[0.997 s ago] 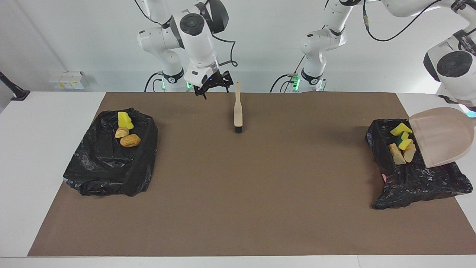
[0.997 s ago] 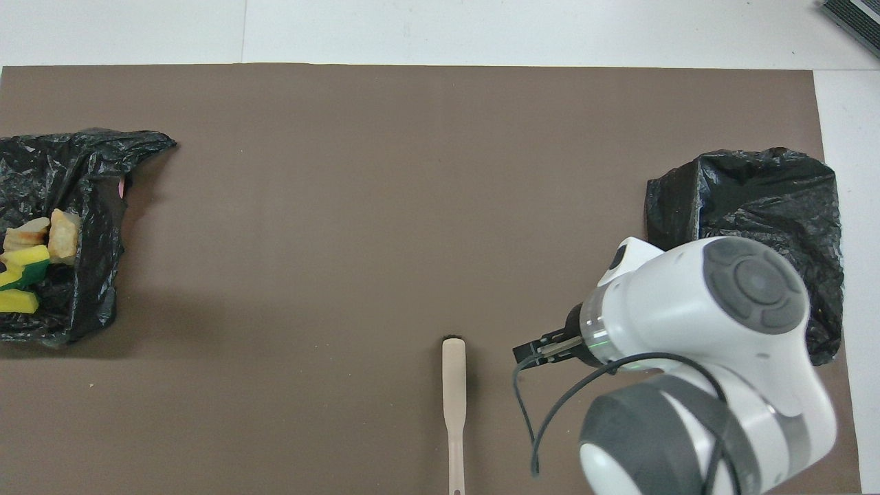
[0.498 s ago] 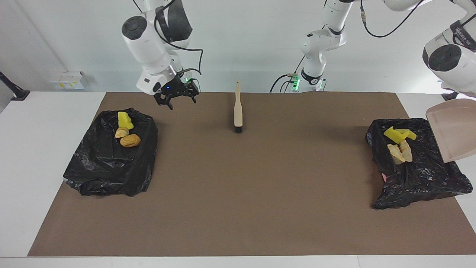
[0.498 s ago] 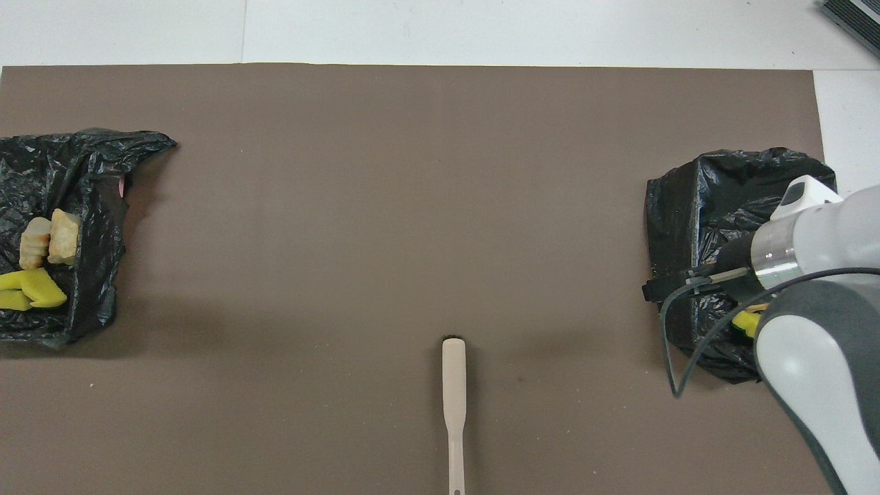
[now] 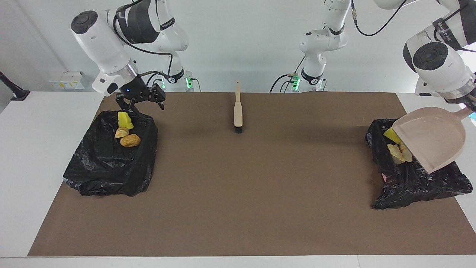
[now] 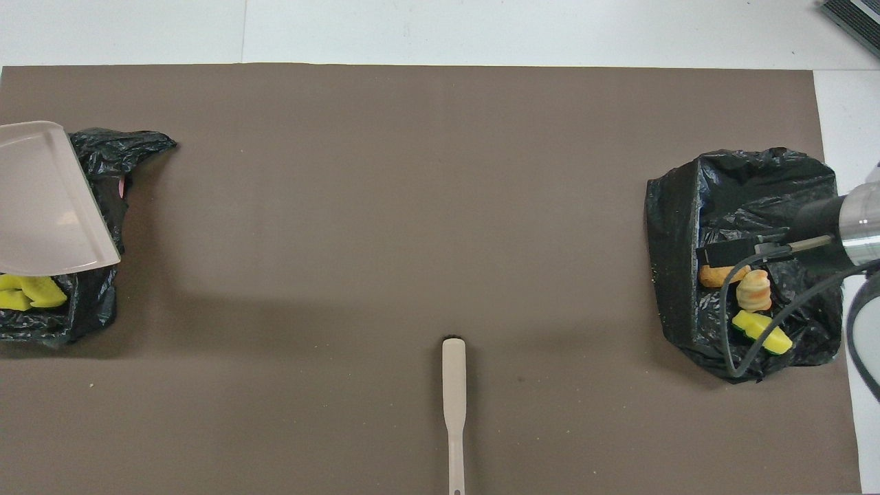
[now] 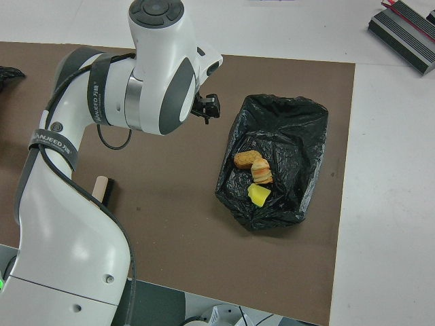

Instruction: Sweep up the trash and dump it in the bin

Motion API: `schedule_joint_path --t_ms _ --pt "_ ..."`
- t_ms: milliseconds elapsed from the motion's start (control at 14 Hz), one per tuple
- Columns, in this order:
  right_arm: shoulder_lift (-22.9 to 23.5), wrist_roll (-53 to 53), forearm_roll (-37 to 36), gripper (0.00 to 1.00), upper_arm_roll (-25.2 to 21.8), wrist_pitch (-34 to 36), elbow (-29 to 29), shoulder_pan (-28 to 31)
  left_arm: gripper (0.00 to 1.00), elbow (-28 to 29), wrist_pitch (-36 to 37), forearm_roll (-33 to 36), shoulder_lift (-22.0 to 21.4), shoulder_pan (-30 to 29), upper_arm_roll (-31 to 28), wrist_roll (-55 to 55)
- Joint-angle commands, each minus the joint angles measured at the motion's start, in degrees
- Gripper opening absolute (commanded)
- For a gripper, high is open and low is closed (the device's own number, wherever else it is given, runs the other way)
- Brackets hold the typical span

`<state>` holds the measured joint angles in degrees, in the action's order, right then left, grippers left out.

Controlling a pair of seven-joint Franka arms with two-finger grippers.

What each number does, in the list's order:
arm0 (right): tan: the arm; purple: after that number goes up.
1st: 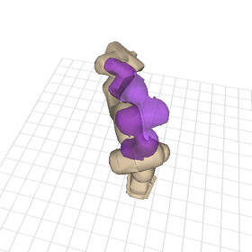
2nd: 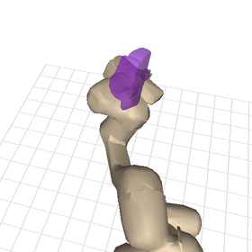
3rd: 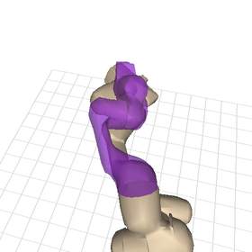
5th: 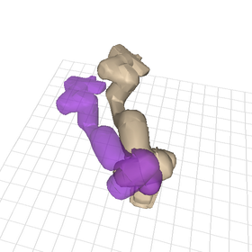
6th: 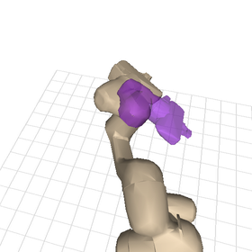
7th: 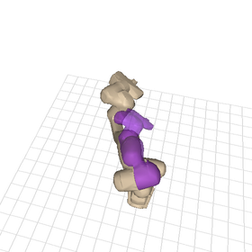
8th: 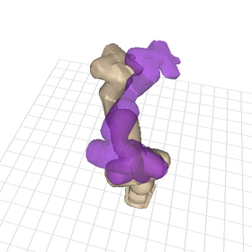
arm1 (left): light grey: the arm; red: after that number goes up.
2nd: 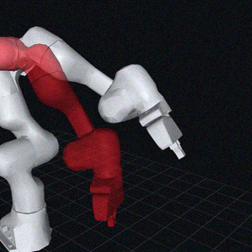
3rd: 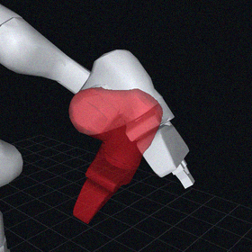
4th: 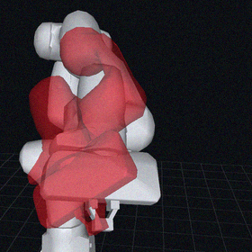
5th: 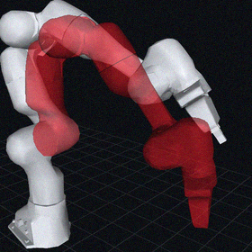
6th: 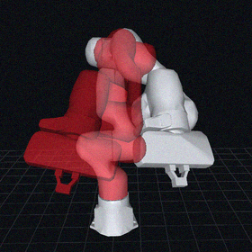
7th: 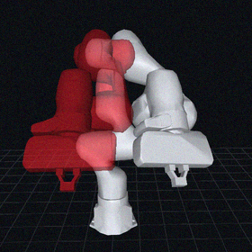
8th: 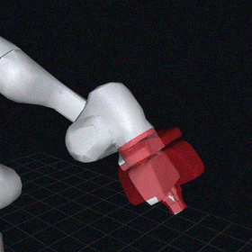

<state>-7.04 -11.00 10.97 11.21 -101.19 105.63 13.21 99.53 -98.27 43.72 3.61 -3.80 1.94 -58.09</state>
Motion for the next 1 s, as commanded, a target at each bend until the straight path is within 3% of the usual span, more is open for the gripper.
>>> schedule_joint_path --t_ms 0,285,498,783,925 --pt "0.53 0.54 -3.13 1.00 -0.39 1.70 -2.79 2.77 0.00 2.34 2.54 -10.37 -2.47 1.86 -0.80 10.07" --pt "0.44 4.29 -8.85 1.00 -0.22 1.87 -5.95 2.87 0.00 5.06 3.26 -19.08 -2.56 4.85 -0.71 24.99" --pt "0.44 6.60 -9.30 1.00 -1.27 3.45 -7.18 0.95 0.00 5.76 3.00 -26.57 -2.65 7.04 -0.71 35.65" --pt "0.97 10.82 -10.00 1.00 -14.51 5.47 -9.46 -11.69 0.00 6.12 2.29 -32.37 -2.91 12.83 -0.71 46.98" --pt "2.46 10.56 -10.18 1.00 -17.35 7.23 -11.93 -13.48 0.00 5.85 2.20 -35.35 -2.91 16.79 -0.80 53.23"
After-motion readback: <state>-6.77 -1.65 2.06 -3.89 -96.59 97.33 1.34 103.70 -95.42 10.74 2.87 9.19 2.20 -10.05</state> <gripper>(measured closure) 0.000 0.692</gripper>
